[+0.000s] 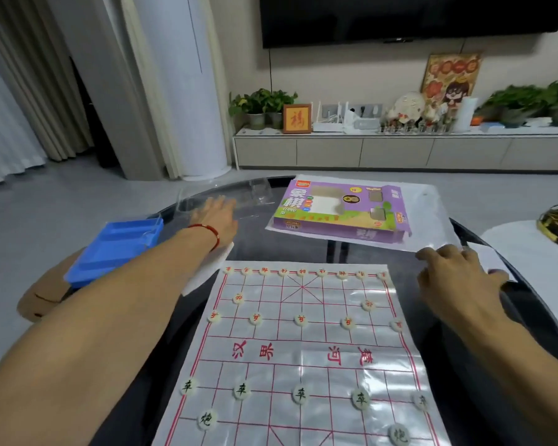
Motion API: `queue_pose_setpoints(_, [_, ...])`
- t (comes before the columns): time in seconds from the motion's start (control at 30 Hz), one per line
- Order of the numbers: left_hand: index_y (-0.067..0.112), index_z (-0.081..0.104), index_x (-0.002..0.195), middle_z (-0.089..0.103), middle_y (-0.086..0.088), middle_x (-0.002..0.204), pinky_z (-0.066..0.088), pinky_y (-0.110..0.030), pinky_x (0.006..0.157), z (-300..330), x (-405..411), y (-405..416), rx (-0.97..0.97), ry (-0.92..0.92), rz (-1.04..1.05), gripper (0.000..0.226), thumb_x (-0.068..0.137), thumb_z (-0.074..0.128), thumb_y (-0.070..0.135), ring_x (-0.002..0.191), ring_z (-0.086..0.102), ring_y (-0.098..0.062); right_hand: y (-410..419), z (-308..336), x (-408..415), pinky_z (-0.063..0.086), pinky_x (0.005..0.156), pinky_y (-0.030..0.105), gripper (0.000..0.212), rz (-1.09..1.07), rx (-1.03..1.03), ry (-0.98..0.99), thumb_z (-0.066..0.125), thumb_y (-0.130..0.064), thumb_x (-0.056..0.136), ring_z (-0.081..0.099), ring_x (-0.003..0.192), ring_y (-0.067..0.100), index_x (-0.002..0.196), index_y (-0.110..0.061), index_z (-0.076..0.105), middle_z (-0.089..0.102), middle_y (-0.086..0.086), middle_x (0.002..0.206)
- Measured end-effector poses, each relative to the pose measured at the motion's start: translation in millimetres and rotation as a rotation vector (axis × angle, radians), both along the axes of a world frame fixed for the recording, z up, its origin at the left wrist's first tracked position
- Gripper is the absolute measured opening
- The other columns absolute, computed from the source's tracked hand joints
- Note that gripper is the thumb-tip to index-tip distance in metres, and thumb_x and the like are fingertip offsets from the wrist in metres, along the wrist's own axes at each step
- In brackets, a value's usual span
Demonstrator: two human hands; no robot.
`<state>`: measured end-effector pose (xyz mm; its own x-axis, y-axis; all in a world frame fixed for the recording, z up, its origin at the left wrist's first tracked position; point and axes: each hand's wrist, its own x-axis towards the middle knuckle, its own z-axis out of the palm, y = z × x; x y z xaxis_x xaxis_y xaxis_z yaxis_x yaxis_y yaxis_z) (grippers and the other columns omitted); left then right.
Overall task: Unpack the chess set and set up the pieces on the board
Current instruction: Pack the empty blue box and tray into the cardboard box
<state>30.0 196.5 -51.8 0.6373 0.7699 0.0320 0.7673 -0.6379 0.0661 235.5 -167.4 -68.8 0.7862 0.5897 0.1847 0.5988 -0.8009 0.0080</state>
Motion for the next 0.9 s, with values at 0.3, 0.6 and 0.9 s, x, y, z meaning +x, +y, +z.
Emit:
queue_pose_setpoints(0.3, [0.013,0.061,0.13,0.048,-0.016,0.131,0.043,-0.053,0.1,-16,38,25,0.191,0.077,0.122,0.036,0.094,0.059,0.016,0.124,0.046,-0.037,-30,-14,6,0.047,0.095,0.042,0.049,0.083,-0.084,0.016,0.055,-0.009,0.094,0.048,0.127,0.032,0.142,-0.019,0.049,0.055,0.01,0.137])
queue_pose_setpoints(0.6, [0.01,0.063,0.117,0.062,-0.02,0.117,0.047,-0.051,0.095,4,12,10,0.247,-0.071,0.068,0.023,0.095,0.056,0.008,0.109,0.057,-0.041,-39,-15,15,0.042,0.059,0.039,0.024,0.121,0.146,0.062,0.066,-0.005,0.084,0.05,0.069,0.034,0.064,-0.006,0.052,0.054,0.01,0.07])
queue_pose_setpoints(0.9, [0.009,0.066,0.115,0.059,-0.016,0.108,0.05,-0.05,0.085,45,-16,-102,0.383,-0.41,-0.35,0.028,0.088,0.071,0.009,0.102,0.054,-0.038,-43,-12,-1,0.057,0.075,0.044,0.019,0.115,0.291,0.1,0.058,-0.012,0.093,0.067,0.088,0.035,0.102,-0.017,0.074,0.072,0.009,0.098])
